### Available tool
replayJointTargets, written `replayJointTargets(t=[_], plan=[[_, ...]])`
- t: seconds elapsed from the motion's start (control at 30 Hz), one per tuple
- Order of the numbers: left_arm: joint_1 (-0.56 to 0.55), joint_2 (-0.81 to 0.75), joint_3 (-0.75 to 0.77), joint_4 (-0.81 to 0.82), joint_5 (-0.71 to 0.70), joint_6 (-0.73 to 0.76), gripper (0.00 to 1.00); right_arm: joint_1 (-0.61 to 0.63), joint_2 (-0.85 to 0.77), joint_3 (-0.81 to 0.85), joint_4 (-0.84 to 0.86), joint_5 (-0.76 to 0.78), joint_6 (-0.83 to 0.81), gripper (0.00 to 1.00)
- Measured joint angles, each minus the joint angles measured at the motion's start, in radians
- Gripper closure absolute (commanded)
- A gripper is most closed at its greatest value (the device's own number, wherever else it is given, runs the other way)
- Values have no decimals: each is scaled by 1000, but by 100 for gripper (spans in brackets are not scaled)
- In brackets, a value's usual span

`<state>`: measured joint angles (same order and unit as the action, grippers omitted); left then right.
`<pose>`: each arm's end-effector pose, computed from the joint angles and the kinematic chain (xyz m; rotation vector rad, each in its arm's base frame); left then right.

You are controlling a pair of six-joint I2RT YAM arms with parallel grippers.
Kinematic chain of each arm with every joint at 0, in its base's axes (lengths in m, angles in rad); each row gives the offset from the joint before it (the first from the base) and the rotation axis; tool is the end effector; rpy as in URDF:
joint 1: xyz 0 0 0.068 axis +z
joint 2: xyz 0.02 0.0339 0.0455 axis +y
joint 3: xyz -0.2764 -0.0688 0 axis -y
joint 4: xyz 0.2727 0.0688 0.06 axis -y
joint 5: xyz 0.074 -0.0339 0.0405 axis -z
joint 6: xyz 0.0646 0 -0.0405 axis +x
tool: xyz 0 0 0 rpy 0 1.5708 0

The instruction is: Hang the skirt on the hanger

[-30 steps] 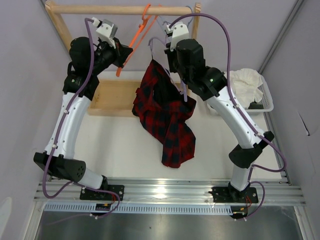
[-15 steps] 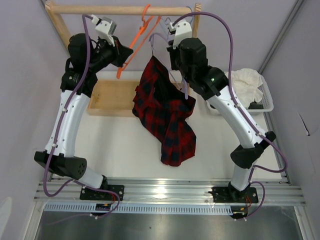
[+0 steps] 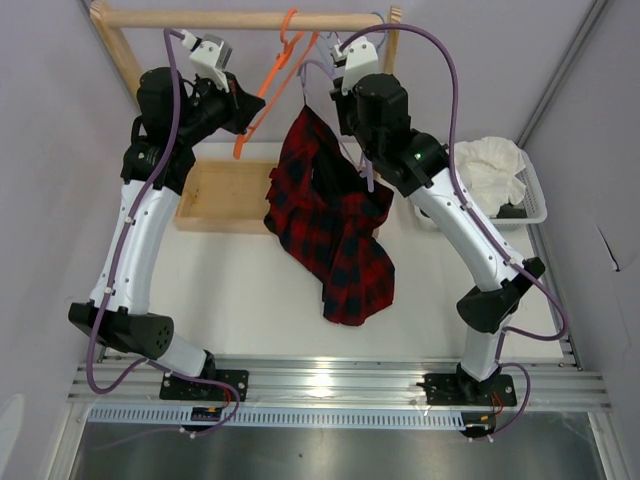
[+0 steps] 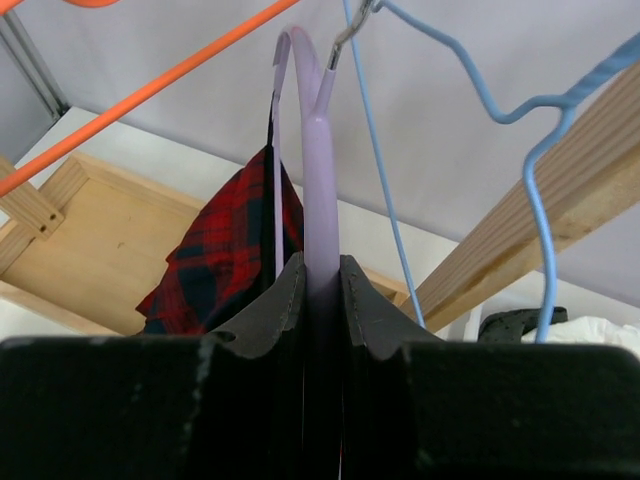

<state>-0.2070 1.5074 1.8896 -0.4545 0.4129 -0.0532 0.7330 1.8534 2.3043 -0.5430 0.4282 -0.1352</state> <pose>0.3528 -0.1006 0.5371 0.4428 1.6044 -0.5364 0.3513 0.2802 0.5396 -0.3909 1.6087 0.0986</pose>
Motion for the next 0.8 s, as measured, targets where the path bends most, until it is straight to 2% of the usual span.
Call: replayJointTargets(t=[0.23,0.43,0.63,0.8], plan=[[0,0,0,-3,-8,-9,100,48,-88,-158,128,3,-29,100],[1,8,13,-13,-18,-9,100,80,-166,-206,165,25,-55,100],[1,11,13,-13,-18,-10,100,76,-156,-166,203,55,-91,100],[1,11,13,-8,-18,-15,100,60,-64,-1,168,63,-114,100]])
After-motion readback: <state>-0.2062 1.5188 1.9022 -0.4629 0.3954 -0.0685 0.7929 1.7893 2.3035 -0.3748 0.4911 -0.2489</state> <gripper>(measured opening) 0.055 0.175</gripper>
